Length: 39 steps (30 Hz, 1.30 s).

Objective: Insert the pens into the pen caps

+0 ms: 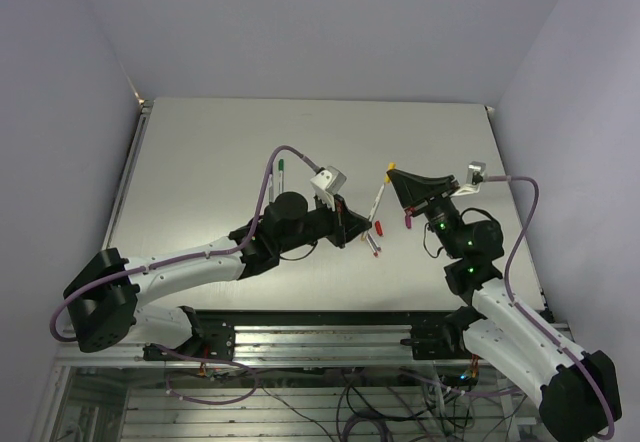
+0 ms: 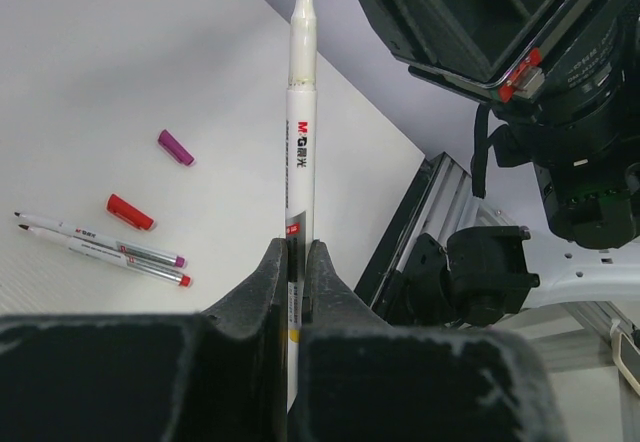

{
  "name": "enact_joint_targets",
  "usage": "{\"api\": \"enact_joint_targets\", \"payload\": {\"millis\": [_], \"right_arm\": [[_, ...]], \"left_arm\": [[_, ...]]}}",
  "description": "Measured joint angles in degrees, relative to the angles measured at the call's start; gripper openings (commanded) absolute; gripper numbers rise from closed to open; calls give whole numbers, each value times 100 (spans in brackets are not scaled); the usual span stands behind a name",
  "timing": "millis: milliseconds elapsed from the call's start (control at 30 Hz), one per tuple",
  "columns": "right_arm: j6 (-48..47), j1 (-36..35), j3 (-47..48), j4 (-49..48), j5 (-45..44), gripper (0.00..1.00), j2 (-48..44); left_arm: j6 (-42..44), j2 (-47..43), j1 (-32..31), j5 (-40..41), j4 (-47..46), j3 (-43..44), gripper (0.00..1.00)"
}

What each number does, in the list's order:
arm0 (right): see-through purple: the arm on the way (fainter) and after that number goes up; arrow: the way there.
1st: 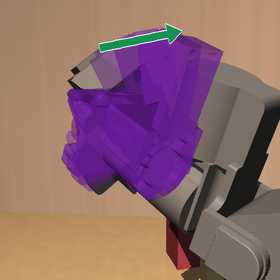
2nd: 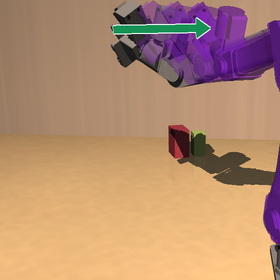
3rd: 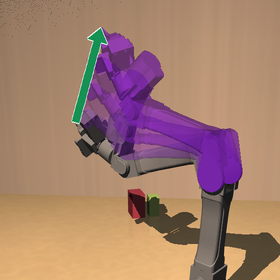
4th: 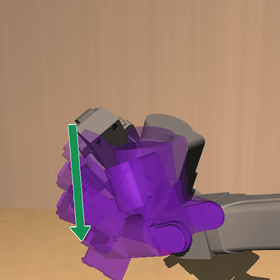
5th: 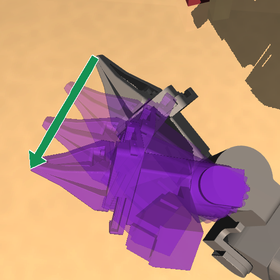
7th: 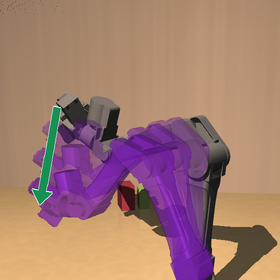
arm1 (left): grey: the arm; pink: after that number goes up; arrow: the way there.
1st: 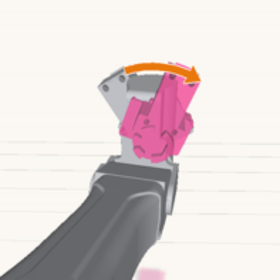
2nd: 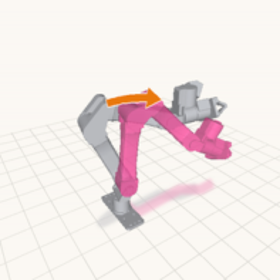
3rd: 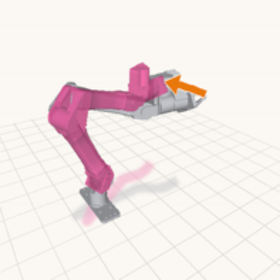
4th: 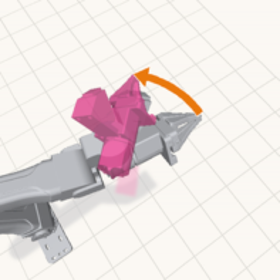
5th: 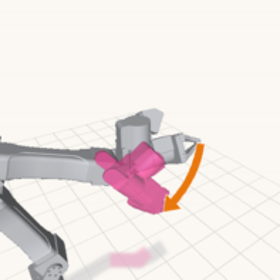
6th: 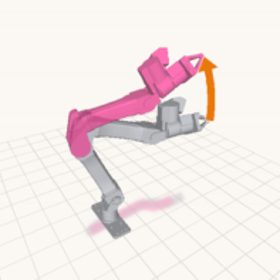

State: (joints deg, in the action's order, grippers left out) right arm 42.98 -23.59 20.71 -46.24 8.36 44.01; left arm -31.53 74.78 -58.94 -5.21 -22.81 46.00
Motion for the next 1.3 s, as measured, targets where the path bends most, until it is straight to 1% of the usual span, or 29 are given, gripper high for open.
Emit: {"api": "enact_joint_targets", "payload": {"millis": [700, 1000, 1300], "right_arm": [[186, 0, -225, -111, 127, 0, -9], [544, -70, -520, -509, 236, 0, 186], [597, -153, -529, -522, 426, 0, 341]], "left_arm": [[-2, 0, -4, 61, -22, -20, 7], [-66, 0, -15, 256, -249, -195, 7], [-129, 0, -39, 479, -413, -299, 7]]}}
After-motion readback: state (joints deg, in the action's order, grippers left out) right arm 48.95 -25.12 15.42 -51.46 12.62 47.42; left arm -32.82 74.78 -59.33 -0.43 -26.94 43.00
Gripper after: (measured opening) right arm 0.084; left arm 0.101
